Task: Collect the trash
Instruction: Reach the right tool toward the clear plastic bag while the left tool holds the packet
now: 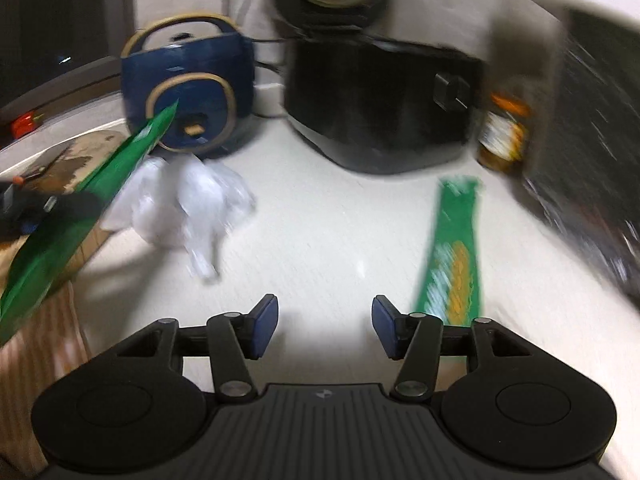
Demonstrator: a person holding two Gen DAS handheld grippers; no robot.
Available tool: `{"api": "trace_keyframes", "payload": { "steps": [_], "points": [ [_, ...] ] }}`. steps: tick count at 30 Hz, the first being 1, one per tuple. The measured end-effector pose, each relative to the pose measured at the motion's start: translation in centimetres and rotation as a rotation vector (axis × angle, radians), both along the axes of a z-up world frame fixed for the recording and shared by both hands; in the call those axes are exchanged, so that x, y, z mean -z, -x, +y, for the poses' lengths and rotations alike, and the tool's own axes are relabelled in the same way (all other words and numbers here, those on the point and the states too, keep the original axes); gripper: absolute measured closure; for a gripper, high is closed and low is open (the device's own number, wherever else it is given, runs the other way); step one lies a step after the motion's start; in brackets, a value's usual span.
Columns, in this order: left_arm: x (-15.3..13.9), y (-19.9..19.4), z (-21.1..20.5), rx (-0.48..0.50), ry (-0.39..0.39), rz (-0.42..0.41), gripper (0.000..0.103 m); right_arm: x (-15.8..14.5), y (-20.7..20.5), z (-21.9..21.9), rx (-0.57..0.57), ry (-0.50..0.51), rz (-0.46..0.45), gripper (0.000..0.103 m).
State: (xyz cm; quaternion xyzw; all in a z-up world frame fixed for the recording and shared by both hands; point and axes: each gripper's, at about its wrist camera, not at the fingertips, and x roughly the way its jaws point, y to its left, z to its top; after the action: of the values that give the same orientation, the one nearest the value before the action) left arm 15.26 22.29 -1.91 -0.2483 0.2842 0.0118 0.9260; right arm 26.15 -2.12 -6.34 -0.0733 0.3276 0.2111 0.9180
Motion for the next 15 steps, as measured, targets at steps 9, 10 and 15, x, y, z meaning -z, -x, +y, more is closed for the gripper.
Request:
{"api": "trace_keyframes", "payload": {
  "steps": [9,10,15],
  "points": [
    [-0.2,1.9,3.1,-0.045,0.036,-0.004,0.068,-2.0,-7.1,11.2,-0.236,0.056,-0.077,0.044],
    [-0.2,1.9,3.3,-0.047,0.04,-0.004,0.068,-1.7,-7.8,12.4,-0.242,0.069,-0.078,0.044],
    [0.4,1.7,3.6,-0.039,0.054,0.008,0.068,1.0,-10.6,15.8,-0.205,0.151,-0.025,0.044]
  ]
}}
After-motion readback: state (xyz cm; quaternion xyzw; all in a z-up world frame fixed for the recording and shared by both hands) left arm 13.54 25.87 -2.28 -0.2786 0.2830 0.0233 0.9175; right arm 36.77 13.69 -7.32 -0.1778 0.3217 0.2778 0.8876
